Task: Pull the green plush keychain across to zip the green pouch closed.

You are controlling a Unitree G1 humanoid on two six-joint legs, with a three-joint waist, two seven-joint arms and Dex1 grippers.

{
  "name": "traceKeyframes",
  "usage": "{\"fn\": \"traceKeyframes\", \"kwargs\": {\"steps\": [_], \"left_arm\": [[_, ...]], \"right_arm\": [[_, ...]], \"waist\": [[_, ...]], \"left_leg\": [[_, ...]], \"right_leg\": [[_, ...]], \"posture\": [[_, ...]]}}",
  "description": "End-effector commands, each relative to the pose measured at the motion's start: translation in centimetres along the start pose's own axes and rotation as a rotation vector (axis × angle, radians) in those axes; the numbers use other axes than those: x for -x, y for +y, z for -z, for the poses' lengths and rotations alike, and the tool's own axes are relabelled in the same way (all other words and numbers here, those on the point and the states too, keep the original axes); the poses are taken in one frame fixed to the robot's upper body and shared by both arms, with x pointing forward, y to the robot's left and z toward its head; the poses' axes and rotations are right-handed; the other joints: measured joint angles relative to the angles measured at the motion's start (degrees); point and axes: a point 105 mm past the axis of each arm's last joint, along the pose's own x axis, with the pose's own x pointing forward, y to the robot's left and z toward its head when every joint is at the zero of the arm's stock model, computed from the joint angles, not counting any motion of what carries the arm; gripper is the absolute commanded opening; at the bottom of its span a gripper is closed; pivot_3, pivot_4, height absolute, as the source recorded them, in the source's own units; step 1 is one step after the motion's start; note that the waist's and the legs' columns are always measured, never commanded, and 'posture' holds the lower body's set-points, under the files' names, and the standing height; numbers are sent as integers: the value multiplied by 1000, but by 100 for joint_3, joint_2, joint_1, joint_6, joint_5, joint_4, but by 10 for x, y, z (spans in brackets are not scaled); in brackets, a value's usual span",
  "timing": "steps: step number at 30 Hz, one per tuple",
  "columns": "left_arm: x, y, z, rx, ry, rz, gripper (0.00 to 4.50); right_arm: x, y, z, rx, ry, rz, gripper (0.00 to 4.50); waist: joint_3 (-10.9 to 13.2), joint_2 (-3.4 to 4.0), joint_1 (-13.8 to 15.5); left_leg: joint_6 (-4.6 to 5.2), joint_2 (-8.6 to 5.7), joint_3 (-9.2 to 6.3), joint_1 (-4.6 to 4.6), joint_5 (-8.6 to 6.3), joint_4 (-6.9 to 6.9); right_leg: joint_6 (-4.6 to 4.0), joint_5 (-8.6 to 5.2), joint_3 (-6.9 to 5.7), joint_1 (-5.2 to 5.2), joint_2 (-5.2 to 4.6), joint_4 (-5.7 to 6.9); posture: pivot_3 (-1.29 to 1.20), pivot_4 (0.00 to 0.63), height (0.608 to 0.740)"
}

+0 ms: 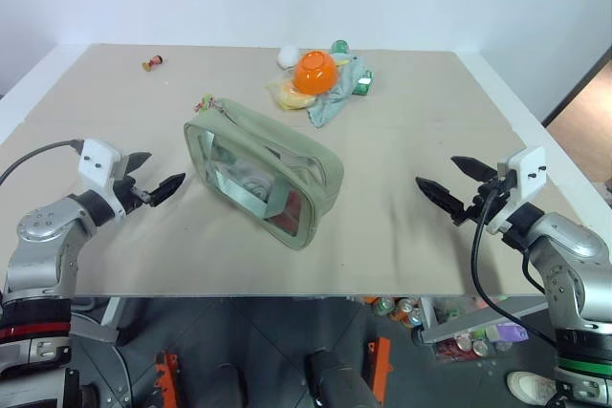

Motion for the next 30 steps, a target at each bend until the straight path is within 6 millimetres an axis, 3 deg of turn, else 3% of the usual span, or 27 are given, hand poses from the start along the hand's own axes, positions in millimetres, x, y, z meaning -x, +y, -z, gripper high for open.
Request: {"fn": "traceKeyframes", "kwargs": {"steps": [1, 15, 20, 25, 30], "left_arm": [[1, 0, -15, -35, -54, 19, 4494], [2, -10, -22, 55, -92, 120, 4494], [10, -17, -42, 48, -155, 180, 4494], [30, -51, -58, 43, -122, 389, 4494], [42, -75, -72, 76, -89, 509, 4494]], "right_arm": [[-1, 1, -13, 34, -41, -6, 4500], [-1, 5, -9, -36, -30, -6, 4500], [-1, 6, -13, -19, -43, -12, 4500], [-8, 14, -40, -25, -100, -77, 4500], [-27, 44, -87, -91, -172, -252, 4500]], "waist": [[0, 0, 0], [0, 0, 0], [0, 0, 0], [3, 5, -19], [10, 16, -44]], "left_leg": [[0, 0, 0, 0, 0, 0], [0, 0, -8, -2, 0, 0], [0, 1, -10, -4, 0, 0], [0, 4, -10, -3, 0, -6], [1, 7, -22, -3, 1, 3]], "right_leg": [[0, 0, 0, 0, 0, 0], [-3, -2, -11, 0, 0, 1], [-3, -2, -14, 0, 0, 1], [-9, -8, -16, -2, -2, 2], [-37, -21, -30, -1, -1, 8]], "posture": [[0, 150, 739], [0, 150, 739], [0, 150, 739], [0, 150, 739], [0, 150, 739]]}}
